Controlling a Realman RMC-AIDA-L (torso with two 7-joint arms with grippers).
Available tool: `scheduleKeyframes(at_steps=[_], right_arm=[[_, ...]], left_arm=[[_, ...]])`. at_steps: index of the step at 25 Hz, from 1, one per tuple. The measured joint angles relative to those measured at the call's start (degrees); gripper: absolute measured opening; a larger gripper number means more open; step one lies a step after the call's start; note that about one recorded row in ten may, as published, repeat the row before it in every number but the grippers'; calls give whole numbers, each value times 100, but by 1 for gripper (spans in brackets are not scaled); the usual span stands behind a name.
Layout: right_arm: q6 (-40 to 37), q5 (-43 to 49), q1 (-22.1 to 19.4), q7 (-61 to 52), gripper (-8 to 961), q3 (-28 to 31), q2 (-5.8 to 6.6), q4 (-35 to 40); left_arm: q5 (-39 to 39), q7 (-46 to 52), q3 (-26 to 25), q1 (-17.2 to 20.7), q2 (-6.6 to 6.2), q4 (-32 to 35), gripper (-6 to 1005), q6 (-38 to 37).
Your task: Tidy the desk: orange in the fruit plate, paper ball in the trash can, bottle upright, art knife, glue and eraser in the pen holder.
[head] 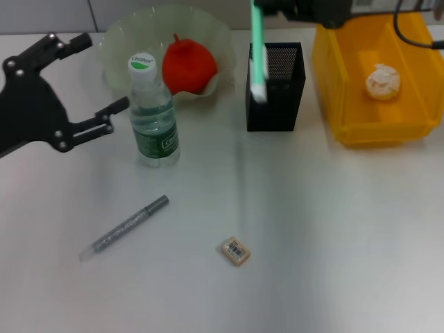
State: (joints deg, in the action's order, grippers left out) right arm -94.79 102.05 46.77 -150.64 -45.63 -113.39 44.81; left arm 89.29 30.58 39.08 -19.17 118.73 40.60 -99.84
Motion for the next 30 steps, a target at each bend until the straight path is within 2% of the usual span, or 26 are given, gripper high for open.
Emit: scheduleKeyframes(at_steps=[1,3,4,6,9,12,14,23,26,30], right_arm=[[46,-124,18,16,163,-2,-13,-117],[159,-347,73,82,163,-5,-45,-369],[199,-420,100,132,163,-11,-60,-481],[249,-569,141,230,163,-12,-105,-688],[291,-787,160,394,163,4,-261,-856],[401,-1096,136,710,163,7,-458,-972],[409,-1213,136,832,163,-7,-478,-1044],[425,-2091,226,2528,164,-72,-578,-1626],[397,-2464,273,3293,164,-210,-608,-1908],[420,-3016,328,4139,164,-476,-618,-2246]], left_arm=[[-22,-347,2,-67,4,-158,809,19],[-22,-347,2,-67,4,-158,808,19],[-205,-1009,3,-176,15,-443,807,23],[-340,-1246,11,-218,21,-557,807,24],[-747,-1796,61,-339,28,-1018,806,17],[-851,-1922,67,-376,29,-1192,806,-6],[-973,-2201,120,-515,35,-1608,806,-105],[-1512,-2273,144,-625,37,-2338,805,-471],[-1594,-2385,132,-682,40,-2576,804,-543],[-1800,-2803,102,-881,45,-3230,804,-684]])
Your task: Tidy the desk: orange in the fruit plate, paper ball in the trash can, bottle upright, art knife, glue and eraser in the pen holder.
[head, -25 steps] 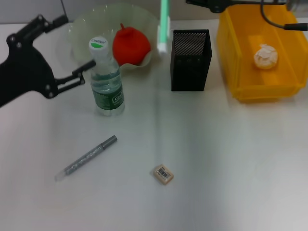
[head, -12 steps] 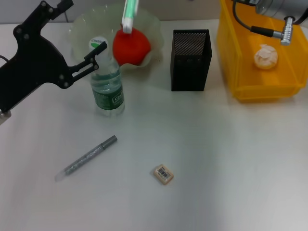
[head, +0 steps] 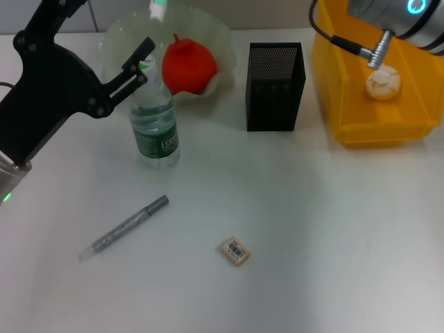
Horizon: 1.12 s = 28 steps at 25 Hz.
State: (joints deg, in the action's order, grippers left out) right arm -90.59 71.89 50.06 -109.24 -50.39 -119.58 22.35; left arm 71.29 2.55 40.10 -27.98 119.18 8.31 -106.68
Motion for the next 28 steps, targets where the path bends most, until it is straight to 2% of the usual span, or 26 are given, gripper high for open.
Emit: scheduleKeyframes(at_steps=[6,8,10,16,22,28], right_arm=[[81,-578,123,929,164,-454,-28,-363],[94,-780,205,1280,164,-590,-36,-599],[98,-890,256,1453,164,-653,-35,-693],[122,-985,367,1773,164,-695,-35,-857],[129,-1213,527,2126,164,-698,-33,-1233],[79,-1354,624,2211,164,-715,-30,-1346]], left_arm=[[-170,-92,-36,-123,0,-368,802,-130],[-349,-258,-162,-298,0,-825,804,-255],[-361,-373,-204,-361,0,-981,804,-295],[-335,-647,-468,-500,-1,-1497,803,-474],[-241,-662,-972,-627,-1,-2085,802,-600],[-71,-850,-1005,-677,0,-2232,801,-522]])
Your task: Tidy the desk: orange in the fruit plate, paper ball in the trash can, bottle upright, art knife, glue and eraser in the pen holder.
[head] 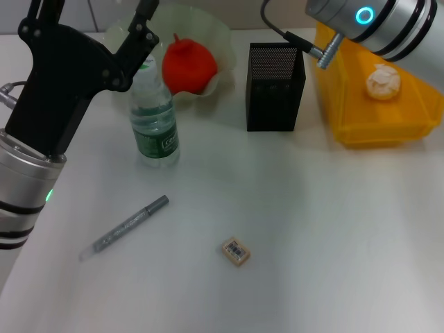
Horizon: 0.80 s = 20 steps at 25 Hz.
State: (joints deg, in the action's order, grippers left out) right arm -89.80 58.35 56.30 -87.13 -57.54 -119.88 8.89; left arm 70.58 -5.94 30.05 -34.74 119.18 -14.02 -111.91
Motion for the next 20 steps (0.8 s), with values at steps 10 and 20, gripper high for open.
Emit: scheduleKeyframes(at_steps=[10,20], right_arm=[[42,-25,213,33,164,48,0,-385],[-39,-28,322,155,163,91,0,-641]], left_arm=[[51,-63,-56,-6,0,1,797,15],[74,-119,-60,-31,0,-11,789,54]])
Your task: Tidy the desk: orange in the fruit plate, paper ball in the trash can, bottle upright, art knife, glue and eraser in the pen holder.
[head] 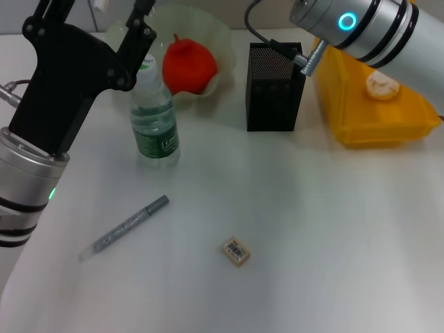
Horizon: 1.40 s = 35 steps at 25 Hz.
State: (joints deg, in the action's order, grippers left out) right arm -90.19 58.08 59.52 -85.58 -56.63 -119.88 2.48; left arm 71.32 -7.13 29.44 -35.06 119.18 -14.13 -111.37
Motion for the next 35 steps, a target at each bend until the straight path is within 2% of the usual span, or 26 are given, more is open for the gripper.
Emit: scheduleKeyframes(at_steps=[1,6,11,23,35], right_arm=[[-28,-10,3,1,163,1,0,-21],[-76,-50,-15,11,163,3,0,-55],[-128,-78,-32,82,164,9,0,-162],[-126,-79,-55,123,163,12,0,-325],[-185,-52,-100,156,163,20,0,-631]], left_arm=[[0,0,-1,0,0,0,788,6],[0,0,0,-1,0,-1,590,15],[-1,3,0,4,0,-4,483,-12],[13,11,33,50,0,-2,469,-21],[299,-1,19,355,0,-11,478,5]])
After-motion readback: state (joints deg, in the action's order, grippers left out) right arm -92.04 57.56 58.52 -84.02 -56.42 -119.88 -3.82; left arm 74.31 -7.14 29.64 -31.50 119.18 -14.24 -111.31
